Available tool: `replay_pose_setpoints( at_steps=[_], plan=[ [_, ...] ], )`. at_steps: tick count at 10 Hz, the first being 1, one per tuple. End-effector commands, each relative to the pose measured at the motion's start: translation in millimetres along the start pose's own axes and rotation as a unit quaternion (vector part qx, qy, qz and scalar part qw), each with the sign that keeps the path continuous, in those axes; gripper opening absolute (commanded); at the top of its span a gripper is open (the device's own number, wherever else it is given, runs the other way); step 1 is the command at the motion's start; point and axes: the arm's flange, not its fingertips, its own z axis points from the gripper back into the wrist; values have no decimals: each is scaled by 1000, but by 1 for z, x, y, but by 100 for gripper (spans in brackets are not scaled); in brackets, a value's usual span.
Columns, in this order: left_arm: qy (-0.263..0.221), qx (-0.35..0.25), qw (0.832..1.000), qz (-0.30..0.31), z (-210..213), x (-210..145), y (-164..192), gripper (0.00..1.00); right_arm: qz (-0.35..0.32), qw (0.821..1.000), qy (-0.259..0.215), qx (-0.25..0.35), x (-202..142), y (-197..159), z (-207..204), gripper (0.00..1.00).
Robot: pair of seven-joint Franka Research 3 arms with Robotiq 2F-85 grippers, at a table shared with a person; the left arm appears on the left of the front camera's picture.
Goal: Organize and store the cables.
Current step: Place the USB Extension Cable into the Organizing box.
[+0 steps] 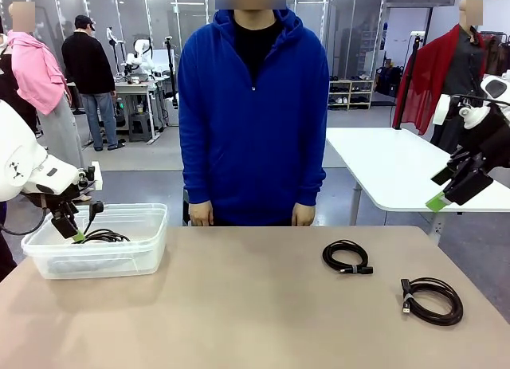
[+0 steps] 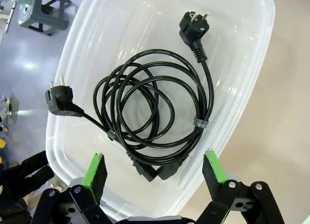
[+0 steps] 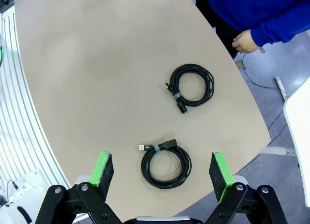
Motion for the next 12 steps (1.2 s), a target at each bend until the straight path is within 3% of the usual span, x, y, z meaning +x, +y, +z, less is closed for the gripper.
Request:
replay_pose_setpoints(
  at_steps=[1, 9, 10, 12],
  plan=[
    [-1, 0, 1000, 2, 1, -1, 1, 100, 0, 1000, 1, 0, -1, 0, 0, 100],
    [0, 0, 1000, 0, 0, 0, 0, 100, 0, 1000, 0, 0, 0, 0, 0, 100],
    [4, -4, 1000, -7, 23, -4, -1, 100, 32, 999, -13, -14, 12, 5, 28, 100],
    [10, -18, 1000, -22, 59, -16, -16, 100, 34, 999, 26, -23, 12, 1, 31, 100]
  ],
)
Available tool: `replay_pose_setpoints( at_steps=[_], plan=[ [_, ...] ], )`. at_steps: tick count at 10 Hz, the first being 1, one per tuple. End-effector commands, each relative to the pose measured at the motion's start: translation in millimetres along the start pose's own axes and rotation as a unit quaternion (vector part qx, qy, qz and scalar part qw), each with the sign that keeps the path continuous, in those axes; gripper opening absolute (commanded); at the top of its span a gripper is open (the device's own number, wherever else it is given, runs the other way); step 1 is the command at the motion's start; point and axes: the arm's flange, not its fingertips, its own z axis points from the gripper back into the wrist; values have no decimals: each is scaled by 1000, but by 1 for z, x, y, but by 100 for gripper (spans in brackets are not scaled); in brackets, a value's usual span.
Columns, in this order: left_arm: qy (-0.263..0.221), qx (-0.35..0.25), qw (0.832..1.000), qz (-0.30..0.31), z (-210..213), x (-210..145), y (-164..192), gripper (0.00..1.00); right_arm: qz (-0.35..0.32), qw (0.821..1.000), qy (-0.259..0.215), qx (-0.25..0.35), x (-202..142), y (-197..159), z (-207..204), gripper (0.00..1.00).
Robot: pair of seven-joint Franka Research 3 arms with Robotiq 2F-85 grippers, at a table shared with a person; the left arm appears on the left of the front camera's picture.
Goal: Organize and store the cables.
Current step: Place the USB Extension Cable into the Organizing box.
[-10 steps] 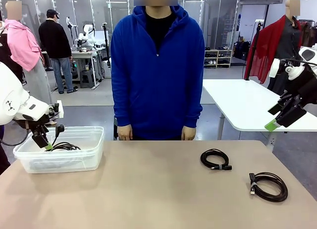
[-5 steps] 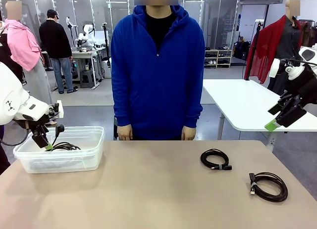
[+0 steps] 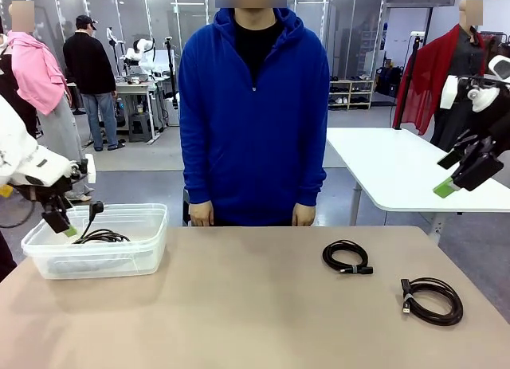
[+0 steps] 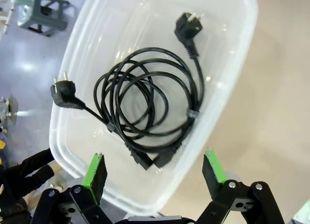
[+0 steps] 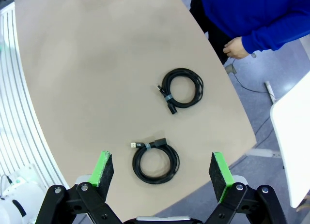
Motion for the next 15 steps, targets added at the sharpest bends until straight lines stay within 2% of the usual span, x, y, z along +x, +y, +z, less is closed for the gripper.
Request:
replay_pose_setpoints(
  at_steps=[1, 5, 7, 8, 9, 10, 11, 12, 14, 15],
  plan=[
    [-3, -10, 1000, -12, 43, -15, -23, 100, -1, 1000, 30, 3, -3, -2, -3, 100],
    [-28, -18, 999, -13, 96, -27, -76, 100, -13, 996, 77, 35, -16, 0, -20, 100],
    [-41, -14, 999, -5, 112, -34, -96, 100, -26, 992, 118, 31, -28, 3, -39, 100],
    [-52, -32, 998, -6, 115, -34, -103, 100, -68, 989, 126, 25, -30, 7, -51, 100],
    [-48, -47, 998, -3, 121, -34, -117, 100, -92, 981, 168, -23, -33, 23, -66, 100],
    [-51, -41, 998, -1, 126, -33, -123, 100, -125, 976, 175, -38, -34, 28, -77, 100],
    [-49, -43, 998, -4, 130, -34, -127, 100, -193, 959, 197, -65, -37, 29, -87, 100],
    [-61, -56, 996, -22, 132, -34, -133, 100, -216, 950, 206, -94, -38, 35, -93, 100],
    [-64, -68, 995, -34, 131, -33, -136, 100, -239, 941, 219, -97, -40, 43, -107, 100],
    [-72, -64, 995, -26, 130, -35, -134, 100, -248, 944, 207, -62, -36, 38, -101, 100]
  ],
)
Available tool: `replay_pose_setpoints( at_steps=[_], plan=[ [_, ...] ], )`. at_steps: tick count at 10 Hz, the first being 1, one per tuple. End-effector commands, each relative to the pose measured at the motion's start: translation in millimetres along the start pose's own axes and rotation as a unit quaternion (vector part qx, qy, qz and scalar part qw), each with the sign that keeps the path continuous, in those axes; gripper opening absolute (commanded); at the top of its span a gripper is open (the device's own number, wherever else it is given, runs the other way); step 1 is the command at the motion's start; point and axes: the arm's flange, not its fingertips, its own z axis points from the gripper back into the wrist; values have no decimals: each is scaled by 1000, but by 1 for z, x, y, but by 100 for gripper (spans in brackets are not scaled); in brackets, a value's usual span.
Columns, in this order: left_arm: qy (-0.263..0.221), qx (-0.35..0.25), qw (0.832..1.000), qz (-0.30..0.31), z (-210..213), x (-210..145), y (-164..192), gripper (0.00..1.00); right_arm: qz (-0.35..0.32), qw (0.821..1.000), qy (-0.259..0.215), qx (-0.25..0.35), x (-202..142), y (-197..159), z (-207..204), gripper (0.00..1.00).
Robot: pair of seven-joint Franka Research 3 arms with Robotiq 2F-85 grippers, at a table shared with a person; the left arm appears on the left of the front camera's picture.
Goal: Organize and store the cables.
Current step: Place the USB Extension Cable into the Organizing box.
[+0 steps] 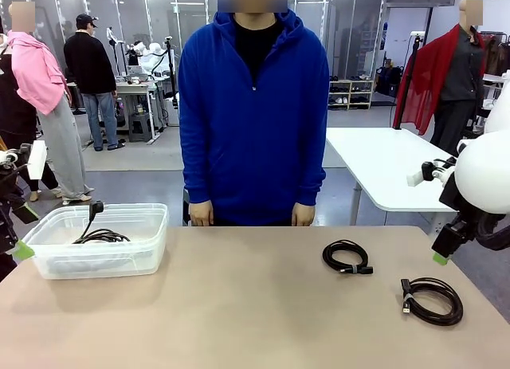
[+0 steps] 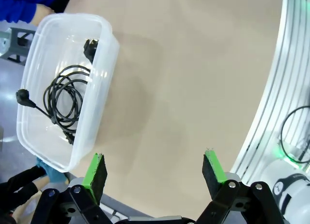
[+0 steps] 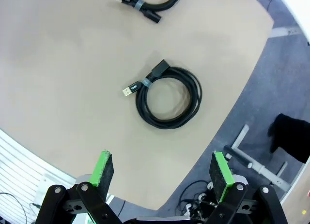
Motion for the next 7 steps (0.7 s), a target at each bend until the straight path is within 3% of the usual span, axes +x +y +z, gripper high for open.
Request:
replay_pose_setpoints(
  at_steps=[1, 7],
  plan=[
    [3, 3, 1000, 0, 1, 1, 0, 100, 10, 1000, -8, -6, 1, -3, 2, 100],
    [3, 3, 1000, 0, 1, 1, 0, 100, 5, 1000, -4, 1, 1, 0, 2, 100]
  ],
)
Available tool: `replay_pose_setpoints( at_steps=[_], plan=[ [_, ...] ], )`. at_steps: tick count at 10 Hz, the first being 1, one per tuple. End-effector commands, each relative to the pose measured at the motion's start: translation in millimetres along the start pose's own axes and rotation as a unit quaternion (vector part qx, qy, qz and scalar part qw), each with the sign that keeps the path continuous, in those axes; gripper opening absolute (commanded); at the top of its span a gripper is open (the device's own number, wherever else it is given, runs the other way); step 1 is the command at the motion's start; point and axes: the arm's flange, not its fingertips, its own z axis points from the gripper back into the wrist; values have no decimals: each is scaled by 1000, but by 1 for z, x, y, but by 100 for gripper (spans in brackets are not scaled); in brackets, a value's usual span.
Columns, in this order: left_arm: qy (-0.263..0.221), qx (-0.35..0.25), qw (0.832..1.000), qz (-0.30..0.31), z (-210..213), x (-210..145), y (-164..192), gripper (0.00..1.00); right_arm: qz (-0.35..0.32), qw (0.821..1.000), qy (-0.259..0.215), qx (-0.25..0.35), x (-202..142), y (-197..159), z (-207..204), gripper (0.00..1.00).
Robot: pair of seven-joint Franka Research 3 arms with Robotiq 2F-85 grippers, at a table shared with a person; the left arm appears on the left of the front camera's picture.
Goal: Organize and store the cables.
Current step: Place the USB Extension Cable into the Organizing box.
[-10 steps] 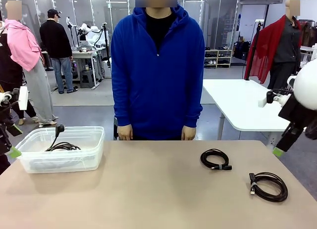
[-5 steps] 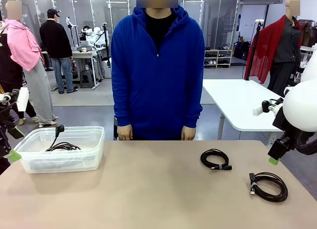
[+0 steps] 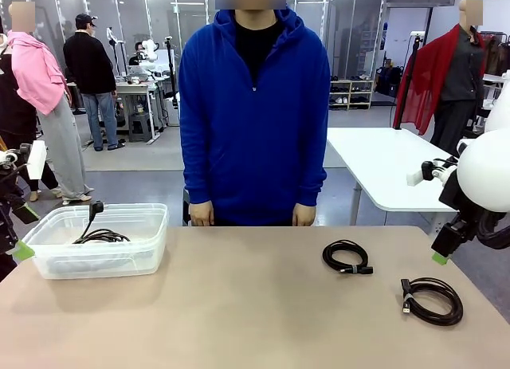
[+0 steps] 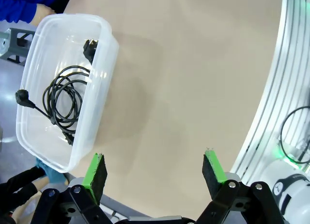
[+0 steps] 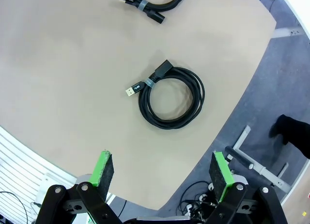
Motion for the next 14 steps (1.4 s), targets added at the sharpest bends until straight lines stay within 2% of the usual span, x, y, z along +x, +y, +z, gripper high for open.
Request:
replay_pose_setpoints(
  at_steps=[1, 3, 4, 6, 11, 14],
  plan=[
    [4, 3, 1000, 0, 1, 1, 0, 100, -25, 1000, 8, 10, 7, 1, -11, 100],
    [4, 3, 1000, 0, 1, 1, 0, 100, -65, 998, 23, 9, 13, 0, -31, 100],
    [4, 3, 1000, 0, 1, 1, 0, 100, -72, 997, 23, 25, 14, 0, -36, 100],
    [4, 3, 1000, 0, 1, 1, 0, 100, -129, 991, 15, 30, 17, -4, -43, 100],
    [4, 3, 1000, 0, 1, 1, 0, 100, -146, 989, 30, 25, 33, -3, -60, 100],
    [4, 3, 1000, 0, 1, 1, 0, 100, -161, 985, 41, 34, 35, -5, -91, 100]
  ],
)
